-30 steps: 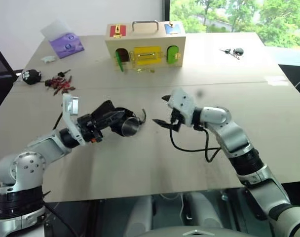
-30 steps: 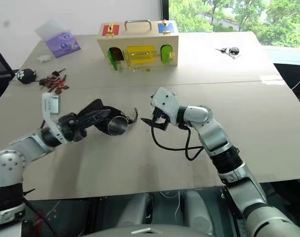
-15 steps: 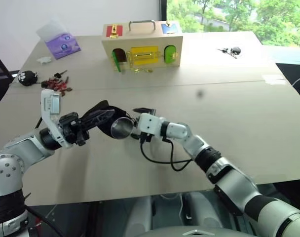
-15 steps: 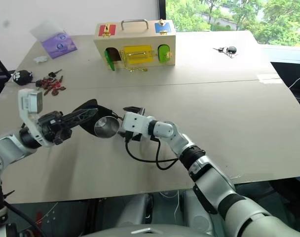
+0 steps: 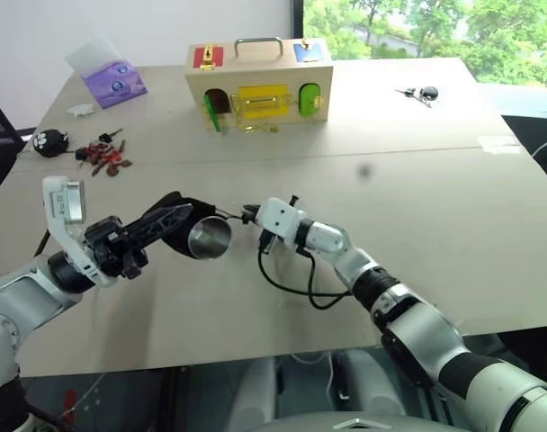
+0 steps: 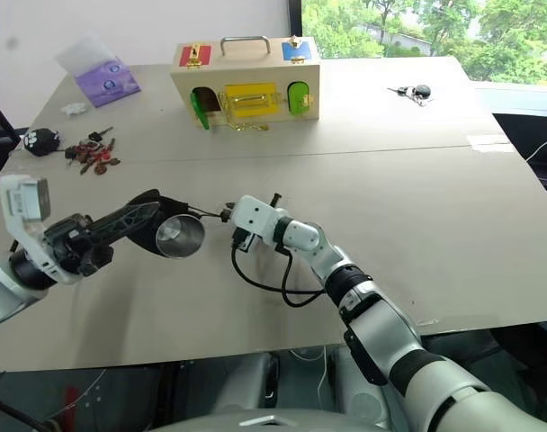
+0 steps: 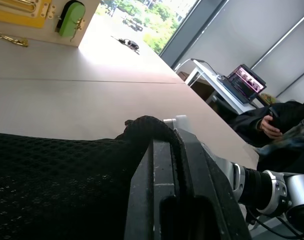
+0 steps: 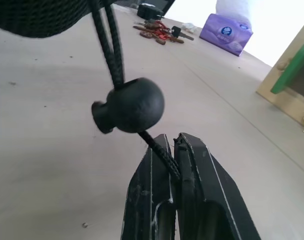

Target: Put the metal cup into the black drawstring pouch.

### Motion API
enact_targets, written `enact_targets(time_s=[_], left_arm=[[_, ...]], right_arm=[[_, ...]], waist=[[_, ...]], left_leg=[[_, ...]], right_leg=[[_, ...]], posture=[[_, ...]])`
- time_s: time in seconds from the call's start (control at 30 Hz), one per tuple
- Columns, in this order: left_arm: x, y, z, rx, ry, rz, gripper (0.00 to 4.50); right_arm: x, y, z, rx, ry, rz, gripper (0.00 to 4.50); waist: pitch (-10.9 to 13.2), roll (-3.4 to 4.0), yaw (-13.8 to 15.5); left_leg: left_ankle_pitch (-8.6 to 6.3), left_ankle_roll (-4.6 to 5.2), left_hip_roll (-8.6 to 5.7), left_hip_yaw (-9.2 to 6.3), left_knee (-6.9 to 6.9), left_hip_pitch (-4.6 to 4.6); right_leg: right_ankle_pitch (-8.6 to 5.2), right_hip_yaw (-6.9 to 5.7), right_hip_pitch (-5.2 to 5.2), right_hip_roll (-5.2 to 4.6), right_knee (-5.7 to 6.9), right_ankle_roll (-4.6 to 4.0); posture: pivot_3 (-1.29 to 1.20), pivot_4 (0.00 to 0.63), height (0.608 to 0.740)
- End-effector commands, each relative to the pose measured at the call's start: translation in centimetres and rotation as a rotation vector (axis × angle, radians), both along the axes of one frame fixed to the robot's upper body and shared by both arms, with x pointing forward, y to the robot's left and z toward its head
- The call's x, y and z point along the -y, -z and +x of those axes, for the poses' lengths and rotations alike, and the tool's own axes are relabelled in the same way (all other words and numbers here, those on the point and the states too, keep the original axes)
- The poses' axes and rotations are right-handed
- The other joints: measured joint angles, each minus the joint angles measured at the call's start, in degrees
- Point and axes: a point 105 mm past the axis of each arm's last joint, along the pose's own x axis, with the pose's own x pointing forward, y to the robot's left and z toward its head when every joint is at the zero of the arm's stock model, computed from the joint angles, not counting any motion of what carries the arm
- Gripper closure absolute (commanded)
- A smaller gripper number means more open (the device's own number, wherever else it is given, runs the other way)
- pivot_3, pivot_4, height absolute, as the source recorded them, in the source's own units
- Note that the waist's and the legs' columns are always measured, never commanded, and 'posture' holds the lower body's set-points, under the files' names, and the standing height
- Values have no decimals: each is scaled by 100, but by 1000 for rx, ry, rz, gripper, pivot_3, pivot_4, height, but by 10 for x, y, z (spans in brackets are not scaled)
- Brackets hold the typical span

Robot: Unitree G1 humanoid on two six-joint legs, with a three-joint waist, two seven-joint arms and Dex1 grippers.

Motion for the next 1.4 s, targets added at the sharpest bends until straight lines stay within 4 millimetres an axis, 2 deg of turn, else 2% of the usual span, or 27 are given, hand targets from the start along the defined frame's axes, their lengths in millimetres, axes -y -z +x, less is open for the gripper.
enact_targets(time_s=[0.03, 0.4, 0.47, 0.57, 0.6, 0.7, 0.73, 0.83, 0.9, 1.0, 1.13, 1.2, 1.3, 1.4], left_arm=[[0, -9, -4, 62, -10, -22, 4500], [9, 3, -3, 49, 8, -68, 4500], [12, 5, 0, 46, 8, -46, 4500], [22, 10, 3, 28, 26, -13, 4500], [27, 10, 3, 33, 37, -8, 3922], [37, 9, 8, 67, 24, 43, 2732], [41, 7, 11, 86, 9, 57, 2092], [56, 0, 28, 172, -88, 171, 1086], [65, -11, 34, 229, -102, 204, 118], [65, -23, 45, 248, -137, 259, 118], [65, -37, 48, 244, -115, 146, 118], [60, -33, 52, 224, -131, 122, 118], [44, -11, 59, 143, -191, 165, 118], [40, -8, 54, 149, -179, 143, 47]], right_arm=[[6, -31, 7, 74, 47, 92, 4418], [49, -56, 23, 150, 199, 96, 4418], [56, -63, 24, 181, 216, 87, 4418], [62, -88, 23, 281, 211, 62, 4418], [63, -97, 21, 330, 197, 33, 4500], [62, -113, 14, 452, 153, -52, 4500], [63, -120, 12, 480, 143, -62, 4500], [65, -150, 6, 606, 94, -137, 4500], [67, -164, 4, 671, 61, -194, 4500], [70, -180, 1, 734, 17, -258, 4500], [74, -204, 0, 783, -4, -278, 4500], [74, -217, -2, 804, -6, -274, 4500], [74, -232, -3, 827, 0, -257, 4500], [76, -239, -3, 840, 8, -251, 4500]], waist=[[-1, -2, 2], [-1, -2, 16], [-1, -2, 5], [-1, -1, 24], [-1, -1, 29], [-1, -2, 72], [-1, -2, 70], [1, 3, 101], [2, 3, 113], [-2, -2, 118], [-1, -1, 95], [0, 0, 93], [0, 1, 90], [0, 0, 108]], left_leg=[[0, 0, 0, 0, 0, 0], [-3, 5, -1, 0, 1, 0], [-5, 8, -1, 3, 1, 0], [-4, 8, -1, 3, 1, 0], [-4, 8, -3, 4, 2, -1], [-5, 9, -4, 3, 4, -2], [-4, 8, -3, 3, 4, -2], [-4, 8, -1, 4, 4, 0], [-4, 8, -4, 5, 6, -3], [-4, 8, -6, 4, 11, -4], [-3, 6, -4, 9, 8, -3], [-1, 4, -3, 11, 8, -5], [-1, 3, -3, 10, 8, -5], [-1, 3, -2, 7, 6, -5]], right_leg=[[0, 0, 0, 0, 0, 0], [0, 0, 1, -2, 1, 0], [0, 2, 0, 0, 2, 0], [0, 1, 1, -1, 2, 0], [0, 2, 1, -2, 2, 0], [1, 1, 1, -3, 1, 1], [1, 1, 1, 0, 2, 1], [1, 2, 0, 3, 4, 1], [2, 2, 0, 4, 6, 1], [2, 0, 1, 8, 6, 2], [2, 3, 1, 5, 0, 2], [2, 4, 0, 2, -1, 2], [2, 3, -2, 3, 1, 2], [2, 0, -2, 3, -1, 1]], posture=[[0, 150, 740], [0, 150, 740], [0, 150, 740], [0, 150, 740], [0, 150, 740], [0, 150, 740], [0, 150, 740], [0, 150, 740], [0, 150, 740], [0, 150, 740], [0, 150, 740], [0, 150, 740], [0, 150, 740], [0, 150, 740]])
